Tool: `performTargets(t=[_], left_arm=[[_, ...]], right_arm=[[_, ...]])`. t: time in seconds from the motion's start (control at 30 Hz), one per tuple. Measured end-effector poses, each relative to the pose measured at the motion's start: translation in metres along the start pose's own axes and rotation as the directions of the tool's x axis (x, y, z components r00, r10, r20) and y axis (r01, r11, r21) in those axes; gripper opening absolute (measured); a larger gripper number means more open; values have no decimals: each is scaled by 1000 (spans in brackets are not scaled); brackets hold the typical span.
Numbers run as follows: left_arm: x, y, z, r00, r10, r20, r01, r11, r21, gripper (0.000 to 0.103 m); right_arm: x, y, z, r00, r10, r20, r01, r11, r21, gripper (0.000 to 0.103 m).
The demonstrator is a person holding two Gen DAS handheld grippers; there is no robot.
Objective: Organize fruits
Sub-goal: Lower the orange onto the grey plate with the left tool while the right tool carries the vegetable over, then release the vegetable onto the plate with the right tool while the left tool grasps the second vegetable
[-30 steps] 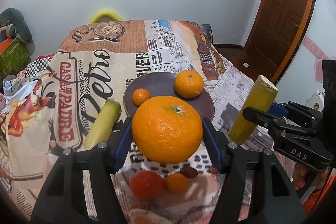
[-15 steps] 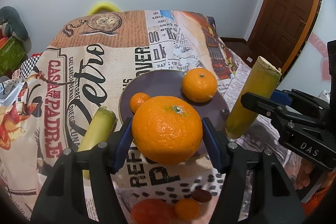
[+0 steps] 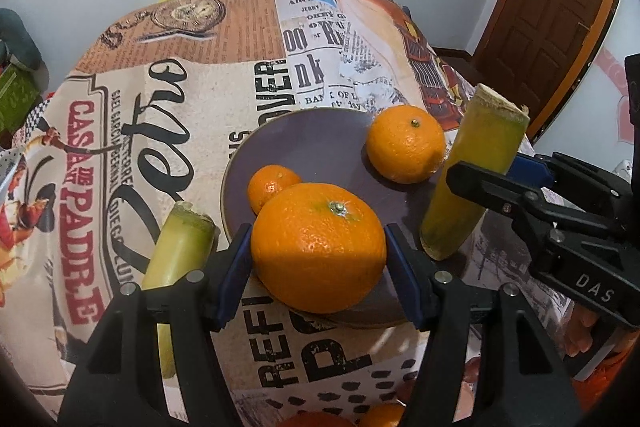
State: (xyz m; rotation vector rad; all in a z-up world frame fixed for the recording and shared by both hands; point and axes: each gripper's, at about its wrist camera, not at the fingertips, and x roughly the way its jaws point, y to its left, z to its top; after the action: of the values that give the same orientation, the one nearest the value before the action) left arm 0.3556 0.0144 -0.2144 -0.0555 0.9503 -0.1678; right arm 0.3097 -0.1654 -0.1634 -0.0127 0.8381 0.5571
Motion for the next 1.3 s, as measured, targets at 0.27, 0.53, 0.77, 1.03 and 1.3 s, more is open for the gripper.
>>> performTargets(t=[0.27, 0.53, 0.77, 1.03, 1.3], left_arm=[[11, 6, 0, 999, -18, -30, 17, 1000, -15, 64], [-3, 7, -1, 1000, -13, 13, 13, 1000, -14, 69], [-28, 22, -2, 998, 4, 69, 1, 998, -64, 69], [-58, 54, -9, 992, 74, 105, -63, 993, -103, 69], [-51, 86, -27, 994, 102, 43, -97, 989, -113, 64]], right_arm=[[14, 0, 2, 1000, 7, -12, -7, 1000, -10, 34], [18, 2, 3, 1000, 24, -19, -25, 1000, -13, 36], [16, 4, 2, 999, 37, -27, -37, 999, -13, 36], [-2, 4, -4, 1000, 10, -20, -10, 1000, -18, 36], [-9, 6, -13, 1000, -5, -29, 5, 1000, -16, 46]])
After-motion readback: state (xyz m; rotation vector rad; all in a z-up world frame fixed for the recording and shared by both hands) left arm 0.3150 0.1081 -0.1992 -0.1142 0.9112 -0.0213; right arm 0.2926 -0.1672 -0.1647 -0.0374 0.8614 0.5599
